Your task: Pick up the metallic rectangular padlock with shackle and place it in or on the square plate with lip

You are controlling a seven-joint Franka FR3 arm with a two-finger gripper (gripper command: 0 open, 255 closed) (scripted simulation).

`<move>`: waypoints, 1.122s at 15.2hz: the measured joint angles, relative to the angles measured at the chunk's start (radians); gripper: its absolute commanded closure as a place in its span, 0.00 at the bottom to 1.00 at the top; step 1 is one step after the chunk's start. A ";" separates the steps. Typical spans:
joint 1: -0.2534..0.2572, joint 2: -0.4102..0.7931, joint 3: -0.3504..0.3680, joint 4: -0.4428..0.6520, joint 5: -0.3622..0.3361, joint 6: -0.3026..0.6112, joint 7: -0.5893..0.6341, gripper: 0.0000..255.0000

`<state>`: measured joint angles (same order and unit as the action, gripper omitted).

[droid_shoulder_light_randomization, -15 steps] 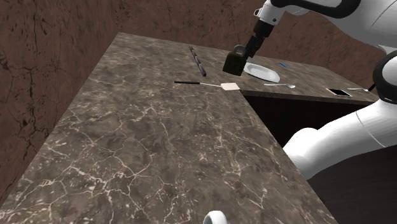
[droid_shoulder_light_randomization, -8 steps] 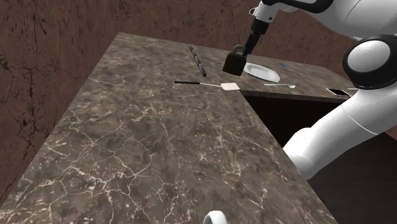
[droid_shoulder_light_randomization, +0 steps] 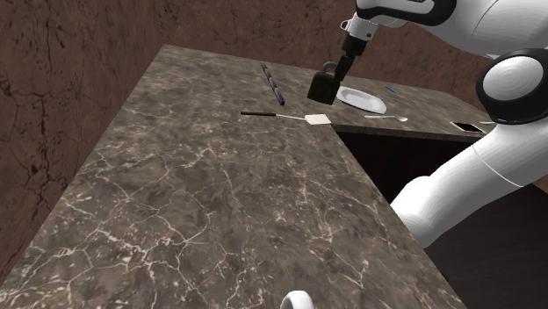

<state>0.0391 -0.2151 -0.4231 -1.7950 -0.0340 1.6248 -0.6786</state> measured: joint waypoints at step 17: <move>0.001 0.007 -0.001 0.033 0.002 -0.028 -0.001 1.00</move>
<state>0.0399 -0.2083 -0.4236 -1.7616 -0.0317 1.5972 -0.6796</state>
